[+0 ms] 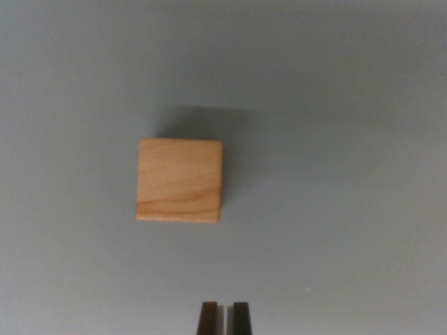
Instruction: Push wooden cube
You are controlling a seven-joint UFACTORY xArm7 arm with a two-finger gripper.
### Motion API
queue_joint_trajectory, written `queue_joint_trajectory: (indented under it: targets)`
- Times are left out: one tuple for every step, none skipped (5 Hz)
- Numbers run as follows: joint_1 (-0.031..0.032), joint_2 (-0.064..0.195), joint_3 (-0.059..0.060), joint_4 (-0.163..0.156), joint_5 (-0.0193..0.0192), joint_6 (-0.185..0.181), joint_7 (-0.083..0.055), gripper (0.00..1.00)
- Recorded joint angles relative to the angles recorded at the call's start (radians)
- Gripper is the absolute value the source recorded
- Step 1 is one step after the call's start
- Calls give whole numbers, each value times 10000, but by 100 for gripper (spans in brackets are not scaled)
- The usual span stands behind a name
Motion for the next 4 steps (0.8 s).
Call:
queue_joint_trajectory:
  targets:
    - [43, 159, 40, -310, -26, -438, 104, 0]
    - [43, 159, 40, -310, -26, -438, 104, 0]
    - [83, 304, 76, -594, -50, -839, 200, 0]
    - [83, 304, 76, -594, -50, -839, 200, 0]
